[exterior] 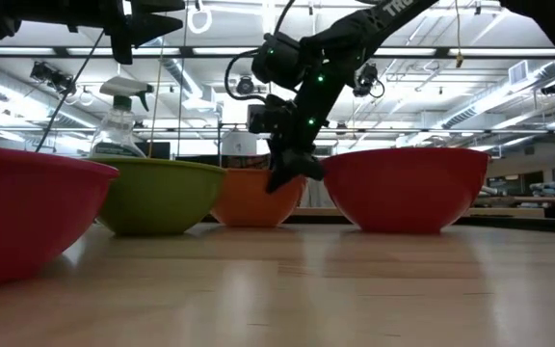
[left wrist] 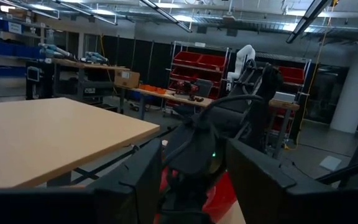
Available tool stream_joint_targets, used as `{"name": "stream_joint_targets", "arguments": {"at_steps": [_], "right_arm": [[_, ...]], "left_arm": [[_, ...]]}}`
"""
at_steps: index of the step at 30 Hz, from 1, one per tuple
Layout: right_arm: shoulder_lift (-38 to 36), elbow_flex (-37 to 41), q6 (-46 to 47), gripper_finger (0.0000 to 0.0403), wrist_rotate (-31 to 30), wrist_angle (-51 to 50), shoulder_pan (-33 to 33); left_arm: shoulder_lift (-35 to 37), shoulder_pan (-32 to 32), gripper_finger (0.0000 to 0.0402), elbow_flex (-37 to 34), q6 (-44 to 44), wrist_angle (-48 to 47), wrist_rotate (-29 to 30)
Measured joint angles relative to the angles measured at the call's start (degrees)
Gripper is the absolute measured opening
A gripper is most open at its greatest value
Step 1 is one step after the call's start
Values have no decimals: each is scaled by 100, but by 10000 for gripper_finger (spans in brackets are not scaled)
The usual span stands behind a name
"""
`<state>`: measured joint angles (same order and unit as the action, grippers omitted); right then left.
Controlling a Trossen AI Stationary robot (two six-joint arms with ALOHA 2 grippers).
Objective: Nest bowls inside each other
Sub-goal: Stack the orange bowl on top of the red bowl
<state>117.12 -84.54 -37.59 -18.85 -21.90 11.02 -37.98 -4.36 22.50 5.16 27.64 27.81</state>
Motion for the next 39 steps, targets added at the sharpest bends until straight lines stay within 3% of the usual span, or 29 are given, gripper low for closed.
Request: {"name": "stream_joint_targets", "arguments": {"at_steps": [3,13,16,21,25,29,33,39], "right_arm": [[-28,10,-79,20,-395,104,-19],[-918,5,-139,26,-1617,36,-269],[-1363,3,353,20,-1729,-481,-395],[-2104,188,1949,32,-1749,-2010,-610],[-2736,721,2982,34,-1567,-2820,-763],[-3187,1349,3599,30,-864,-3048,-835],[-3344,1943,3861,30,-105,-2901,-825],[-3279,2597,3767,32,72,-2371,-750]], "left_arm": [[0,-2,181,0,0,0,0],[2,0,181,0,-39,55,0],[2,0,181,0,-43,52,0],[2,0,181,0,-41,-63,0],[0,0,181,0,-43,-83,0],[0,4,181,0,-41,-81,0],[0,4,181,0,-41,-52,0],[0,4,181,0,-9,-40,0]]}}
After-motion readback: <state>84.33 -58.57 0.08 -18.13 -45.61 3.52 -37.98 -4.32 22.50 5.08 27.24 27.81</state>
